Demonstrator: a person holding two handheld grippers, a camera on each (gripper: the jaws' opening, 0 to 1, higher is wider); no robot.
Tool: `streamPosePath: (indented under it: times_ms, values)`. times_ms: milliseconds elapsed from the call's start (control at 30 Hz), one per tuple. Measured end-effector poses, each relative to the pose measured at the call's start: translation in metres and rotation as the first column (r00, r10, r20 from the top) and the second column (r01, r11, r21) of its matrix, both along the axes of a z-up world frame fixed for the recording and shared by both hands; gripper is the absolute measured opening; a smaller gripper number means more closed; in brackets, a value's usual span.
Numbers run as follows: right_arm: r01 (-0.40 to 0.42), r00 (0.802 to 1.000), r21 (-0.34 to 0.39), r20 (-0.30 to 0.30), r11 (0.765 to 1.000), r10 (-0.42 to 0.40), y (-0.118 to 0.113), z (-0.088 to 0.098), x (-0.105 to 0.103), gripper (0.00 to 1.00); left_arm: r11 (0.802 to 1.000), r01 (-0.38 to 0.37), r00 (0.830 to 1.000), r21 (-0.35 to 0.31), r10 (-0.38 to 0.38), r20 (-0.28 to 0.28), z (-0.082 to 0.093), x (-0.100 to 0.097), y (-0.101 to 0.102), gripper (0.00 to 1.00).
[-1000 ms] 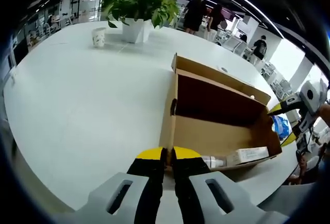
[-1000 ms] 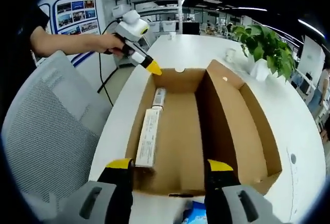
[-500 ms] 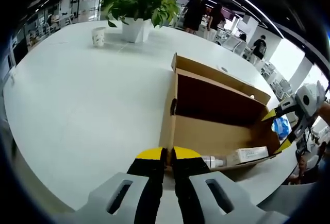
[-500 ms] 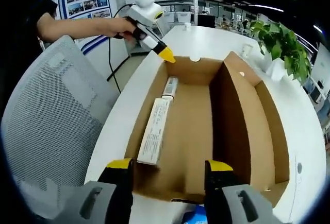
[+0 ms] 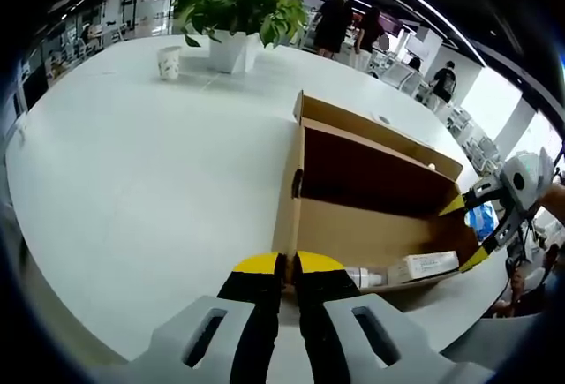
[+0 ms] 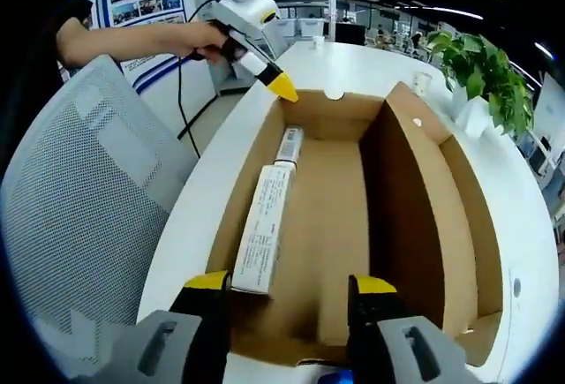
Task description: Operate the shoe box by opening the lid, removing the specified soft item, and placing it in the target area until the item is outside and the box remains undamaged.
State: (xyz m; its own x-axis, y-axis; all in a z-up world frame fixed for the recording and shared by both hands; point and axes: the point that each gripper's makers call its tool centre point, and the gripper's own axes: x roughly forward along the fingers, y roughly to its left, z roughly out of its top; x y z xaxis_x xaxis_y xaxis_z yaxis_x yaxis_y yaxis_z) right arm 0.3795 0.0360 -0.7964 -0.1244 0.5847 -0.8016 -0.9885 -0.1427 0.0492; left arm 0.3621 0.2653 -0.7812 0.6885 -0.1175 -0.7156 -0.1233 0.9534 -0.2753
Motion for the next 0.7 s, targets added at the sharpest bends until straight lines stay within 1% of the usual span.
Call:
streamPosePath:
  times_ms: [67, 233, 300, 467, 533, 700]
  values:
    - [0.001, 1.0, 0.0, 0.011, 1.0, -0.001, 0.0, 0.0, 0.002, 0.52, 1.0, -0.002, 1.0, -0.003, 0.002, 0.001, 0.0, 0.0, 0.0, 0.03]
    - [0.012, 0.998, -0.012, 0.061, 1.0, -0.011, -0.003, 0.0, 0.014, 0.5, 1.0, -0.003, 1.0, -0.006, 0.003, 0.001, 0.0, 0.0, 0.0, 0.03]
    - [0.018, 0.998, -0.009, 0.066, 1.0, -0.017, -0.003, 0.0, 0.015, 0.49, 1.0, -0.004, 1.0, -0.007, 0.004, 0.002, 0.0, 0.0, 0.0, 0.03]
    - [0.023, 0.998, 0.027, 0.053, 0.999, -0.025, 0.007, 0.005, 0.01, 0.47, 1.0, -0.005, 1.0, -0.008, 0.005, 0.002, 0.0, 0.0, 0.001, 0.03]
    - [0.036, 0.998, 0.038, 0.043, 0.999, -0.037, 0.012, 0.005, 0.009, 0.47, 1.0, -0.005, 1.0, -0.008, 0.005, 0.002, 0.0, 0.001, 0.001, 0.03]
    - [0.038, 0.999, 0.048, 0.032, 0.998, -0.04, 0.022, 0.002, 0.003, 0.45, 1.0, -0.006, 1.0, -0.01, 0.006, 0.003, 0.0, 0.001, 0.001, 0.03]
